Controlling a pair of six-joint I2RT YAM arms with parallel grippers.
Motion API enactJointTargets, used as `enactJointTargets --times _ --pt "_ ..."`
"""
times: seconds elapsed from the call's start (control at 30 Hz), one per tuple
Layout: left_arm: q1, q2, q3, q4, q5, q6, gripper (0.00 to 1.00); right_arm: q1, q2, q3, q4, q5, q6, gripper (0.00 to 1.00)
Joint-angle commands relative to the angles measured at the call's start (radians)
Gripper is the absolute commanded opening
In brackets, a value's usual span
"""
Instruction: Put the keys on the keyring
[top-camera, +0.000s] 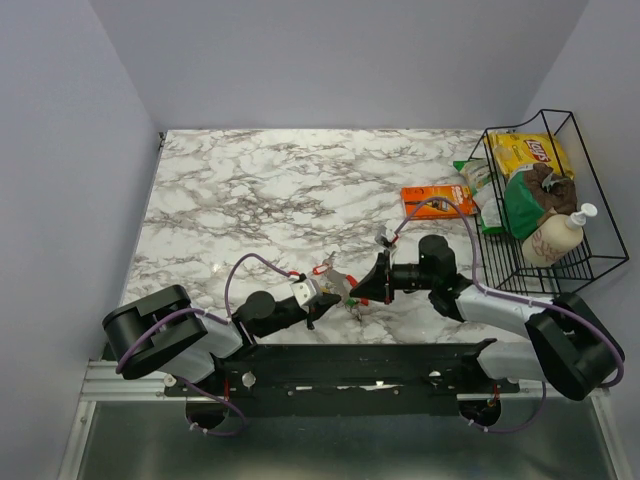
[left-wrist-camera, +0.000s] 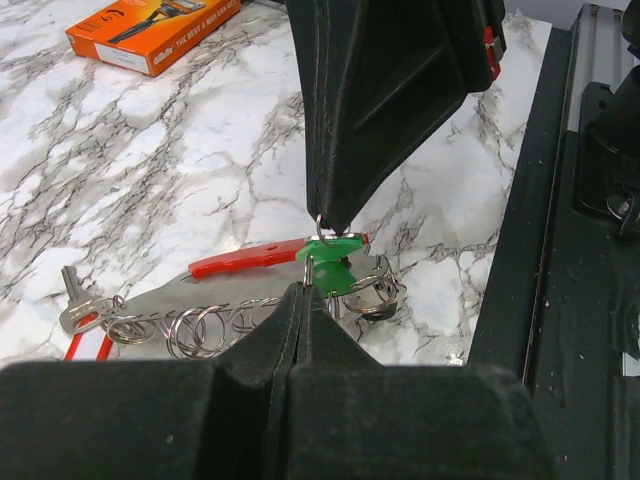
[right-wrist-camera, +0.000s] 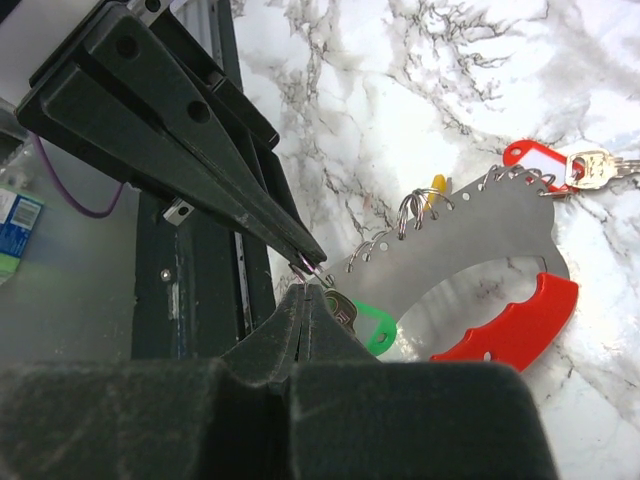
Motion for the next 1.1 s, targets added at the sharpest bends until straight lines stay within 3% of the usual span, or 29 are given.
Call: enactJointTargets --times 0.0,1.07 --pt "-0.008 -0.006 0.011 0.387 -0.023 0.012 0.00 -0.003 0.026 -0.009 0.037 -0.036 0.007 0.01" --pt "-0.022 -0.023 0.011 0.387 -0.007 0.002 0.00 -0.003 0.066 -0.019 0.064 0.014 0.021 0.01"
